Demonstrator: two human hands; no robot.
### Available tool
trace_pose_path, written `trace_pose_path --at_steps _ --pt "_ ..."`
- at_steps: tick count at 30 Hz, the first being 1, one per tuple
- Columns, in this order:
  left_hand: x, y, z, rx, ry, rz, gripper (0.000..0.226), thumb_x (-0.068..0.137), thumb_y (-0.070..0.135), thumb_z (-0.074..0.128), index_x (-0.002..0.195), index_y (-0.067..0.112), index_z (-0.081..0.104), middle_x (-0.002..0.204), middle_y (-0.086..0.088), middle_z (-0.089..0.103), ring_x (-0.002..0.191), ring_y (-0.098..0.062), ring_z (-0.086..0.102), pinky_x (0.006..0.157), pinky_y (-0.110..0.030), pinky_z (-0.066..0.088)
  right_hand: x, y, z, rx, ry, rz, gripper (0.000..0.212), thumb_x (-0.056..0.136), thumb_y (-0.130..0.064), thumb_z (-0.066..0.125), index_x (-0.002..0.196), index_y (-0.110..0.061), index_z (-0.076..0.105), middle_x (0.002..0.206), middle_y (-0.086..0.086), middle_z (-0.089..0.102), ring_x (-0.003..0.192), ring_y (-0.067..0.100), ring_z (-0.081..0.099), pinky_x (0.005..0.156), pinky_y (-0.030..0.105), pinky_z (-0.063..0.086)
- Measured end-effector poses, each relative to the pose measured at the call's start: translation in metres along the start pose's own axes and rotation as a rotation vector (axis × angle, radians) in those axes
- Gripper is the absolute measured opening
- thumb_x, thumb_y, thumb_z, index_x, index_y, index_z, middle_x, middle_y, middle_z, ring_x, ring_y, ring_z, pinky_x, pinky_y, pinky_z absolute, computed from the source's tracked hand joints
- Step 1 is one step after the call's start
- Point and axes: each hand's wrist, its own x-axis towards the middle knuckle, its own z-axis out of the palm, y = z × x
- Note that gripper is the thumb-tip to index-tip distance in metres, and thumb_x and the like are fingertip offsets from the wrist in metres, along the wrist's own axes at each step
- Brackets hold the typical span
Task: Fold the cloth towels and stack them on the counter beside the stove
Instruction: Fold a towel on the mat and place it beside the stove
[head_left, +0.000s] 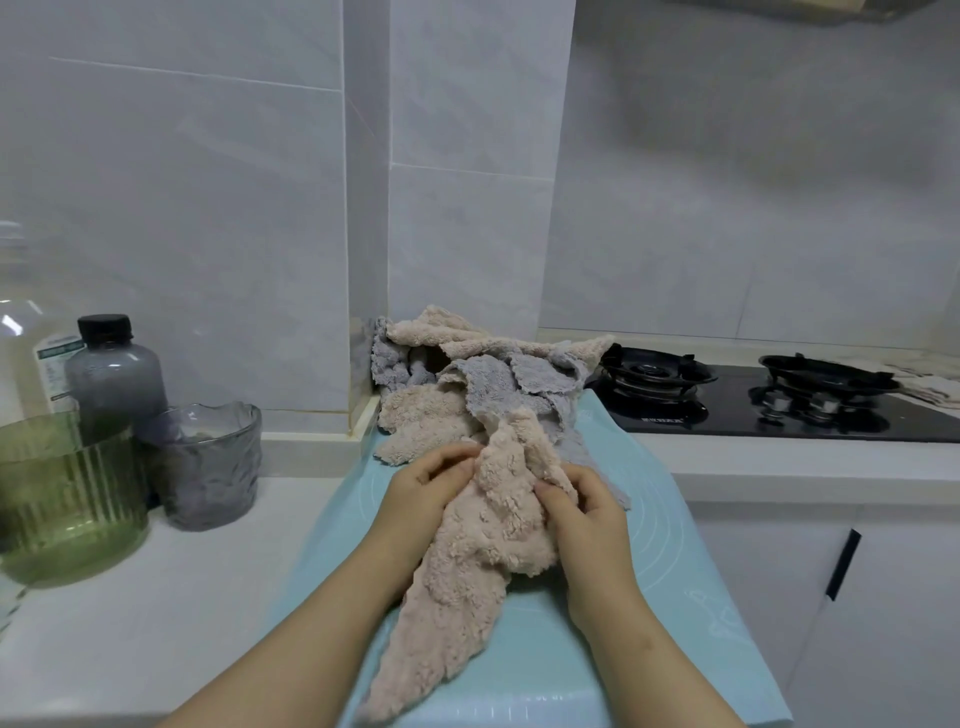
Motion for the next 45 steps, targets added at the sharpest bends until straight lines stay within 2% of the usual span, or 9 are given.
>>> trace_pose_path --at_steps 7,12,19,23,26,28,32,40,45 --pt "-0.003 -0.007 0.001 0.153 -0.181 0.019 0.055 0.076 -0.004 0.07 0.121 0.021 0.049 0.102 0.009 0.063 0.076 0.013 0.062 0.066 -0.005 0.046 -0.005 -0.005 0.002 0.115 -0.113 0.026 0.014 0.081 -0.002 0.056 0.076 -0.015 0.059 0.07 0.003 0.063 0.07 0.016 0.058 0.065 0.031 0.045" --pt "-0.005 -0.003 -0.001 0.113 0.0 0.011 0.04 0.072 -0.009 0.07 0.091 0.026 0.066 0.089 0.004 0.069 0.08 -0.01 0.064 0.074 -0.021 0.051 -0.005 -0.008 0.001 0.107 0.026 0.023 0.021 0.087 0.006 0.046 0.081 -0.013 0.054 0.066 -0.001 0.061 0.059 0.009 0.056 0.055 0.021 0.046" --pt "-0.004 0.008 -0.004 -0.106 0.114 -0.001 0.025 0.077 -0.01 0.065 0.083 0.014 0.063 0.084 0.001 0.065 0.066 -0.007 0.061 0.051 -0.011 0.049 -0.009 -0.007 0.0 -0.047 0.234 -0.063 0.02 0.09 -0.001 0.042 0.088 -0.02 0.047 0.078 -0.002 0.054 0.071 0.015 0.049 0.068 0.034 0.041" --pt "0.001 0.003 -0.008 -0.164 0.282 0.017 0.019 0.081 -0.008 0.062 0.073 0.01 0.063 0.106 -0.003 0.065 0.08 -0.009 0.06 0.076 -0.02 0.047 -0.008 -0.01 -0.002 -0.135 0.352 -0.055 0.021 0.09 -0.002 0.039 0.103 -0.017 0.043 0.081 -0.008 0.053 0.073 0.013 0.049 0.06 0.029 0.034" --pt "0.005 -0.009 -0.019 0.42 0.464 0.003 0.013 0.083 0.011 0.062 0.095 0.017 0.064 0.115 0.001 0.059 0.11 -0.019 0.057 0.091 -0.029 0.042 -0.004 -0.004 0.0 -0.228 0.372 -0.047 0.051 0.086 -0.001 0.043 0.131 -0.023 0.037 0.111 -0.002 0.056 0.102 0.022 0.051 0.084 0.034 0.039" --pt "0.005 -0.019 -0.022 0.957 0.347 -0.107 0.047 0.082 0.033 0.059 0.127 0.025 0.046 0.141 -0.003 0.039 0.129 -0.023 0.041 0.103 -0.038 0.035 -0.004 -0.002 0.002 -0.398 0.345 -0.064 0.072 0.082 -0.004 0.051 0.145 -0.026 0.024 0.14 0.007 0.041 0.125 0.028 0.039 0.103 0.042 0.034" --pt "0.008 -0.022 -0.016 1.308 0.147 -0.218 0.061 0.086 0.052 0.049 0.14 0.032 0.028 0.15 -0.005 0.029 0.14 -0.025 0.024 0.11 -0.046 0.017 -0.004 0.001 0.005 -0.764 0.143 0.006 0.073 0.083 -0.025 0.055 0.147 -0.036 0.021 0.156 0.0 0.021 0.137 0.027 0.027 0.112 0.043 0.023" --pt "0.007 -0.019 -0.014 0.903 0.229 0.027 0.03 0.083 0.005 0.049 0.087 0.032 0.061 0.089 0.006 0.063 0.098 -0.023 0.061 0.079 -0.032 0.043 0.002 0.012 0.006 -0.856 0.125 -0.058 0.051 0.083 -0.003 0.044 0.13 -0.025 0.049 0.119 0.001 0.059 0.11 0.026 0.049 0.095 0.037 0.041" --pt "0.005 -0.011 -0.02 0.731 0.467 0.238 0.03 0.077 -0.003 0.05 0.094 0.02 0.059 0.107 0.0 0.051 0.109 -0.023 0.047 0.081 -0.022 0.03 0.001 0.007 0.003 -0.594 0.291 -0.053 0.035 0.087 -0.007 0.049 0.121 -0.016 0.049 0.114 0.011 0.055 0.104 0.028 0.052 0.082 0.035 0.041"
